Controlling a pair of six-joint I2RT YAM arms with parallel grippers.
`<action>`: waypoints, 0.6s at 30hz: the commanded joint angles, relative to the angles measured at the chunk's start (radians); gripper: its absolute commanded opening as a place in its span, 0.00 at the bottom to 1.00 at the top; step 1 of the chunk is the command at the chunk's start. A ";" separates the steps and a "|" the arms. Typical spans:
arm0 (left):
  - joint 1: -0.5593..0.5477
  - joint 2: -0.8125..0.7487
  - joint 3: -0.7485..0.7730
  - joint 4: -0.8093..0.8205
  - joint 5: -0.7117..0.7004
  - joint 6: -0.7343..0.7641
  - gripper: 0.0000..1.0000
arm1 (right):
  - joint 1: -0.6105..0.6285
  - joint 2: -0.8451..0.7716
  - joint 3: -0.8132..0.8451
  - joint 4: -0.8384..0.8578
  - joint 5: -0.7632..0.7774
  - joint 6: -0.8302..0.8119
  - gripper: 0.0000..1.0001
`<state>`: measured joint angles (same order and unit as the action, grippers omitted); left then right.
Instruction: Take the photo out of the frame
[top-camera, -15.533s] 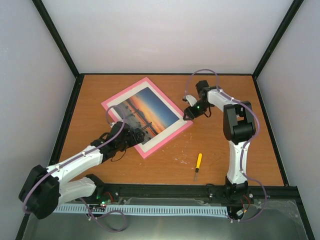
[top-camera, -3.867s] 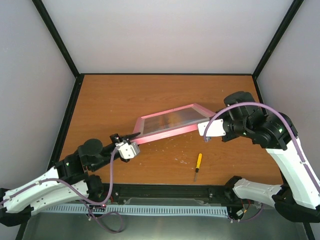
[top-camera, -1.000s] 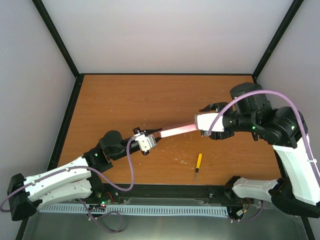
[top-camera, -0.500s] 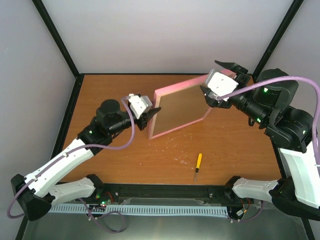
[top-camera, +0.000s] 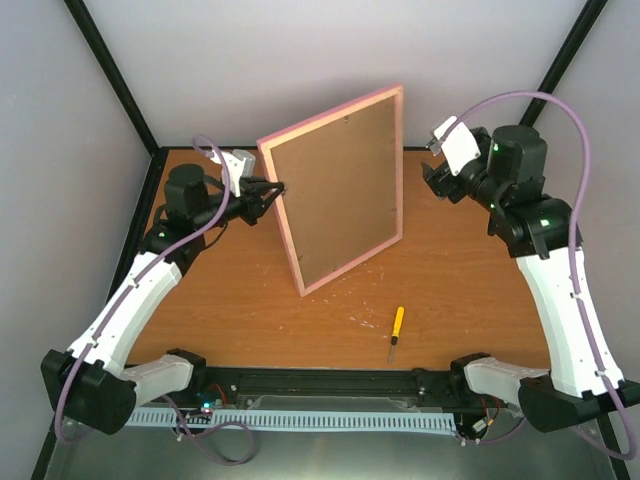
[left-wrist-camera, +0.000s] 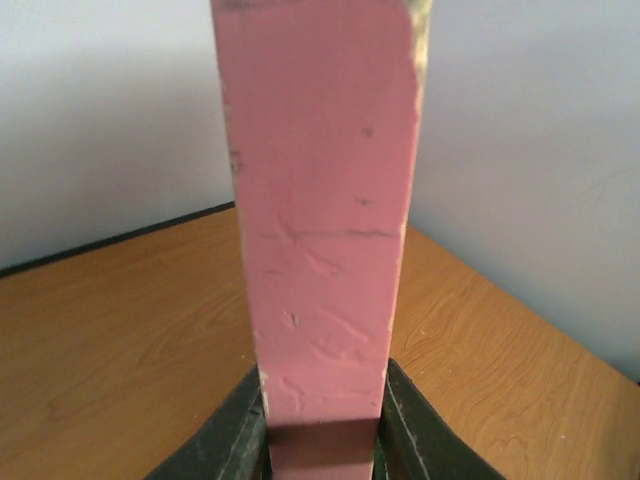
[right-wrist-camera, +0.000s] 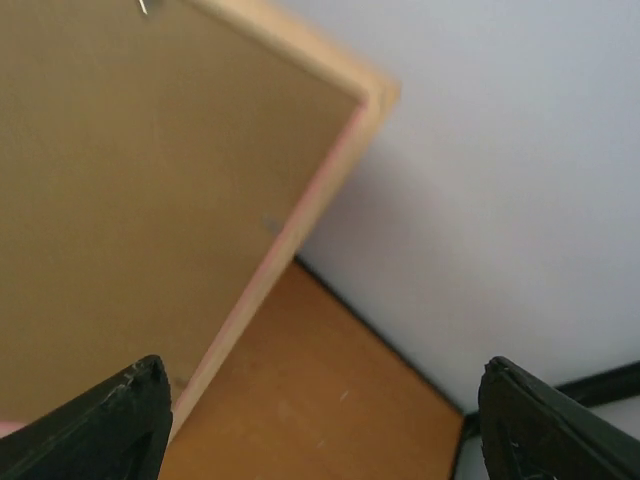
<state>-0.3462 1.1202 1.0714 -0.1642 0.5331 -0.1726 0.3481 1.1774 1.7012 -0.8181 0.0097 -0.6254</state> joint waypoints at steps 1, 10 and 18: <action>0.073 -0.009 -0.015 0.136 0.168 -0.100 0.01 | -0.158 -0.005 -0.182 0.096 -0.210 0.129 0.81; 0.081 -0.001 -0.077 0.159 0.170 -0.091 0.01 | -0.364 0.110 -0.445 0.227 -0.500 0.171 0.82; 0.083 0.008 -0.128 0.172 0.183 -0.057 0.01 | -0.400 0.389 -0.376 0.209 -0.716 0.103 0.99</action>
<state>-0.2653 1.1278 0.9512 -0.0551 0.6643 -0.2565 -0.0330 1.4639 1.2675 -0.6186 -0.5434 -0.4770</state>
